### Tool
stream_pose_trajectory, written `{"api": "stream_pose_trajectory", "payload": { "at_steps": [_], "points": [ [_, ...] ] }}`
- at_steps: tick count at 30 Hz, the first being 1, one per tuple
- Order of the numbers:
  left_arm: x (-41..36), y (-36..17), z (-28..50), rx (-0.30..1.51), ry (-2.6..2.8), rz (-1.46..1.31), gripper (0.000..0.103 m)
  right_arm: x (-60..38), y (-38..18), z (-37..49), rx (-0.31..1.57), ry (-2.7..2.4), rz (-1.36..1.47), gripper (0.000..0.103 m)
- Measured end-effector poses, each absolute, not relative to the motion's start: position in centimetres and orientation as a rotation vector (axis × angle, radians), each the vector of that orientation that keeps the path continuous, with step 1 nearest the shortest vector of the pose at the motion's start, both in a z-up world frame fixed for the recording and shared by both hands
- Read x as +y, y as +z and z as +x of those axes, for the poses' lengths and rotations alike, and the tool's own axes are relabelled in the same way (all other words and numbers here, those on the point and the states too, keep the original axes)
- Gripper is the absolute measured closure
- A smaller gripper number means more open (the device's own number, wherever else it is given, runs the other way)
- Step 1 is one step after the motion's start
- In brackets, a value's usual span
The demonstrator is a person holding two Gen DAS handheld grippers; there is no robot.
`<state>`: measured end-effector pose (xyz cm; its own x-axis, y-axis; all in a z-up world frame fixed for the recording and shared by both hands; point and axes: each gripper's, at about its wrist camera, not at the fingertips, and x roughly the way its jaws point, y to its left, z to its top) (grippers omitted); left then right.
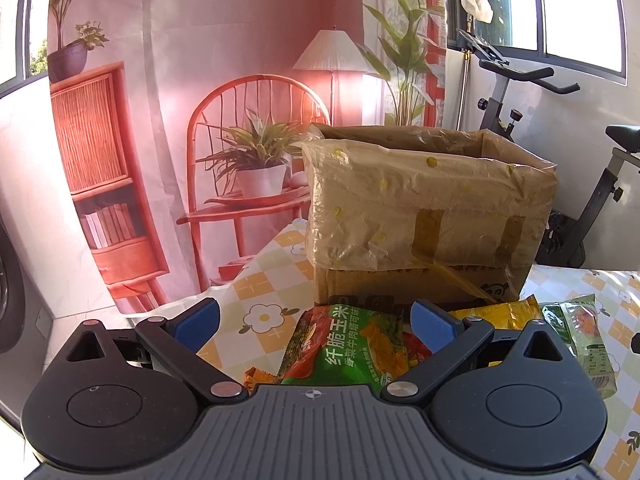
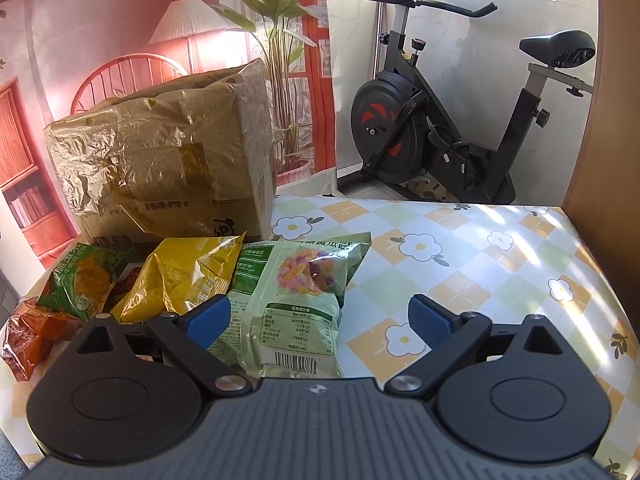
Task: Organize snacks
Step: 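Move both tools down toward the snack bags in front of the box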
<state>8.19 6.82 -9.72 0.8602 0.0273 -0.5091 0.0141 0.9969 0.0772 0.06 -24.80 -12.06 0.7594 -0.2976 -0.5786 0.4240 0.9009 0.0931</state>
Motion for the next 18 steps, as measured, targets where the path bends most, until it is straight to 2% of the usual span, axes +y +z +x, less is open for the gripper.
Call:
{"api": "stream_pose_trajectory", "payload": {
  "at_steps": [18],
  "points": [
    [9.8,-11.0,8.0,0.575,0.032,0.033,0.001,-25.3,-14.1,1.3,0.615,-0.373,0.203,0.006]
  ]
}}
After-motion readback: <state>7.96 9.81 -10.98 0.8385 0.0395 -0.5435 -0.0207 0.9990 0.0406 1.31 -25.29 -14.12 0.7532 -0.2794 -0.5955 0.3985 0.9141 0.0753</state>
